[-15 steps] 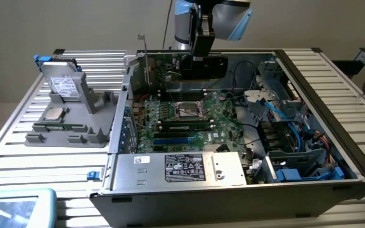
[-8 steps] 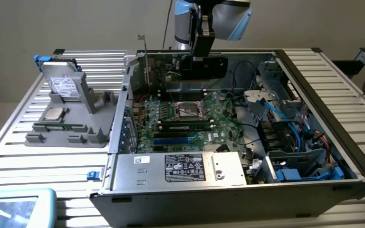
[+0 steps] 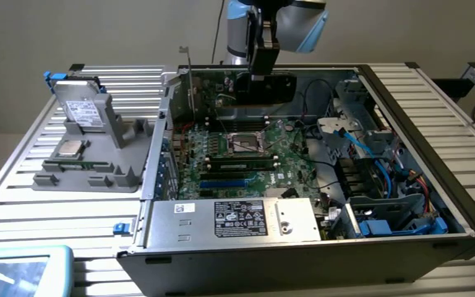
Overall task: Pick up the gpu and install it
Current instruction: 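Insert the gpu into the slot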
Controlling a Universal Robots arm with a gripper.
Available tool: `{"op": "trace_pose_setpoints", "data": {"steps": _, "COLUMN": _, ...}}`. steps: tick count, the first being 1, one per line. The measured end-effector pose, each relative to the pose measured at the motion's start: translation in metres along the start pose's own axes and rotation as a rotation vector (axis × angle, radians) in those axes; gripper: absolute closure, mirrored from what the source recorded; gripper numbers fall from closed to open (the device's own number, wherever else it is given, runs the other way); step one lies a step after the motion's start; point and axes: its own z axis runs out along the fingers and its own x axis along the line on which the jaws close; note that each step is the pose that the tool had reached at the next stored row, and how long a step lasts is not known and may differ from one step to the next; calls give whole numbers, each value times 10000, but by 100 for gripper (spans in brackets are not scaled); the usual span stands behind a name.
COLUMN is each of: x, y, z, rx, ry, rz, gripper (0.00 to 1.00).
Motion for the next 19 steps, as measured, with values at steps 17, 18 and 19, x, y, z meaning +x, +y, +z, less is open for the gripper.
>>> {"op": "trace_pose_setpoints", "data": {"steps": 17, "x": 5, "y": -2, "z": 137, "rx": -1, "ry": -2, "rz": -1, "gripper": 73}}
{"op": "trace_pose_setpoints", "data": {"steps": 18, "x": 5, "y": 0, "z": 155, "rx": -2, "ry": -1, "rz": 0, "gripper": 73}}
{"op": "trace_pose_setpoints", "data": {"steps": 19, "x": 5, "y": 3, "z": 173, "rx": -2, "ry": 1, "rz": -1, "gripper": 73}}
